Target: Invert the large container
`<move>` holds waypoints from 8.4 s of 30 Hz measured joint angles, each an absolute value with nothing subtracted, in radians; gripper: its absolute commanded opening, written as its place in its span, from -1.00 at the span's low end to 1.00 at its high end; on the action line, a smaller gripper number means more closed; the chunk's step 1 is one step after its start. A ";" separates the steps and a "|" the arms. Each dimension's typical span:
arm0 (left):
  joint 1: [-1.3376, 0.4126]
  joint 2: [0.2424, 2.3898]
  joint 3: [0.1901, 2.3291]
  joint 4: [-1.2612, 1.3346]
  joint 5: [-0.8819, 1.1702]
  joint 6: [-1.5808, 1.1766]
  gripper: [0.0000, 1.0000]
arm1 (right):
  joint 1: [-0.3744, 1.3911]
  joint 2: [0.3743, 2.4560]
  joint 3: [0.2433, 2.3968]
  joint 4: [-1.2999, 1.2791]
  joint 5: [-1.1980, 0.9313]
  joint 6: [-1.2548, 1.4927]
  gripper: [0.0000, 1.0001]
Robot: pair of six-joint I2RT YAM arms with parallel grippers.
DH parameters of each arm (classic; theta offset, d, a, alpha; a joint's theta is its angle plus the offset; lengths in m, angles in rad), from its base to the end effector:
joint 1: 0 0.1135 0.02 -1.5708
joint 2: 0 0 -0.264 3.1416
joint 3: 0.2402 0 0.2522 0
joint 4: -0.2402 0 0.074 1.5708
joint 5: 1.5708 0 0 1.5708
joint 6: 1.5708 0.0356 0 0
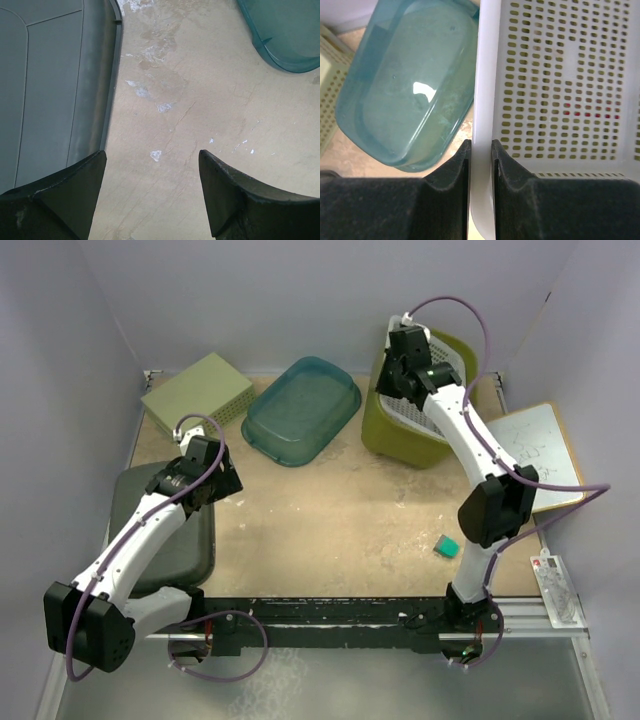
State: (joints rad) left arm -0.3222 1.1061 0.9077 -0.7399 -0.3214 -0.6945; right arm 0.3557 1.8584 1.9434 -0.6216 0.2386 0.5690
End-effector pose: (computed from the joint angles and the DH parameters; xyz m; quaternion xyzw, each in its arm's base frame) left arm 0.2098 -0.0582 0.2731 -0.2225 0.9127 -0.0166 0.3422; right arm 0.4034 0.1409 0.3917 0.1504 0.8519 0.1263 0.4855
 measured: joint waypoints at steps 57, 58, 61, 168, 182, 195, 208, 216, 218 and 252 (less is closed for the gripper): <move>-0.356 1.153 1.013 -0.636 -0.141 -0.699 0.45 | 0.360 1.700 1.874 -0.400 0.113 0.450 -1.00; -0.369 1.153 1.046 -0.627 -0.133 -0.700 0.45 | 0.360 1.700 1.852 -0.398 0.112 0.452 -1.00; -0.401 1.156 1.121 -0.591 -0.113 -0.709 0.45 | 0.360 1.701 1.815 -0.399 0.101 0.453 -0.65; -0.804 1.618 1.077 0.326 0.043 -1.265 -1.00 | 0.471 1.423 1.464 -0.396 0.226 0.587 -1.00; -0.777 1.751 1.164 0.220 -0.030 -1.233 -1.00 | 0.459 1.187 1.476 -0.459 0.214 0.522 -1.00; -0.656 1.921 1.423 0.130 -0.053 -1.153 -1.00 | 0.459 0.842 1.513 -0.503 0.037 0.435 -1.00; -0.608 1.898 1.661 -0.150 -0.079 -0.945 0.29 | 0.462 0.809 1.589 -0.759 -0.080 0.385 -1.00; -0.480 1.753 1.684 -0.233 -0.094 -0.897 0.33 | 0.459 0.743 1.569 -0.757 -0.224 0.418 -1.00; -0.439 1.743 1.707 -0.250 -0.094 -0.895 0.33 | 0.458 0.735 1.535 -0.744 -0.275 0.435 -1.00; -0.271 1.199 1.589 -0.347 -0.169 -0.905 0.33 | 0.640 0.845 0.430 0.422 -0.228 1.472 -1.00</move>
